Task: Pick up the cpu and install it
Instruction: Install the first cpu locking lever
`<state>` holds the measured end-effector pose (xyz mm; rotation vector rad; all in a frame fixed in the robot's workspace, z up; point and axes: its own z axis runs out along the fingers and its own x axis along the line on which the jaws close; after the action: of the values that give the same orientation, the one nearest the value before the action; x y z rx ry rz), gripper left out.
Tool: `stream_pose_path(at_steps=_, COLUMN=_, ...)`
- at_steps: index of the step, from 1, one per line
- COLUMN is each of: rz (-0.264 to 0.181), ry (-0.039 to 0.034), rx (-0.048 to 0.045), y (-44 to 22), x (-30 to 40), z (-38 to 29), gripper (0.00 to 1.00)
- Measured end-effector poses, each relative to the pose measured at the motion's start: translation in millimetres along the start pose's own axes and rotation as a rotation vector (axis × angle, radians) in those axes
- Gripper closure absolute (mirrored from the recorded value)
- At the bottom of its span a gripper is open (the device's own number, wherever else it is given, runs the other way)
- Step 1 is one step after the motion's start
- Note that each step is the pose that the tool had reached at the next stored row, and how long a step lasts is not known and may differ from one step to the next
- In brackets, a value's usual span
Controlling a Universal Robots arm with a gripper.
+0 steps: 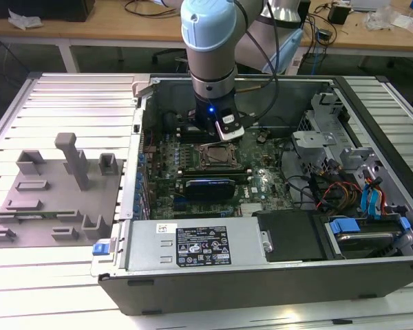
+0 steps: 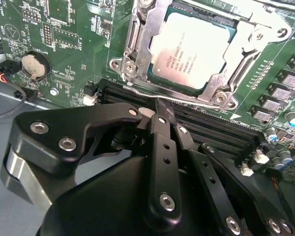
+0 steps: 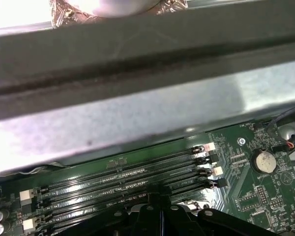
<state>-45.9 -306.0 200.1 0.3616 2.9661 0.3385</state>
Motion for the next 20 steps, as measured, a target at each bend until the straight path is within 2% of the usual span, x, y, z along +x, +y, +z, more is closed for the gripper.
stream_pose_path(at_steps=5, rz=0.0, ry=-0.0015, rx=-0.0019, y=2.7, x=-0.3, z=-5.4, gripper=0.89)
stream_pose_path(at_steps=8, rz=-0.001, ry=-0.0079, rx=-0.0053, y=5.2, x=-0.4, z=-9.8, gripper=0.89)
stream_pose_path(at_steps=9, rz=-0.001, ry=-0.0102, rx=-0.0107, y=5.5, x=-0.2, z=-9.8, gripper=0.89)
stream_pose_path(at_steps=11, rz=0.001, ry=-0.0143, rx=-0.0344, y=6.4, x=0.2, z=-9.6, gripper=0.89)
stream_pose_path(at_steps=12, rz=0.001, ry=-0.0166, rx=-0.0433, y=7.0, x=0.7, z=-9.5, gripper=0.89)
stream_pose_path(at_steps=13, rz=0.001, ry=-0.0191, rx=-0.0472, y=7.6, x=1.2, z=-9.3, gripper=0.89)
stream_pose_path(at_steps=16, rz=-0.001, ry=-0.0276, rx=-0.0502, y=9.5, x=2.0, z=-11.0, gripper=0.89)
stream_pose_path(at_steps=20, rz=0.002, ry=-0.0317, rx=-0.0504, y=11.4, x=1.3, z=-18.3, gripper=0.89)
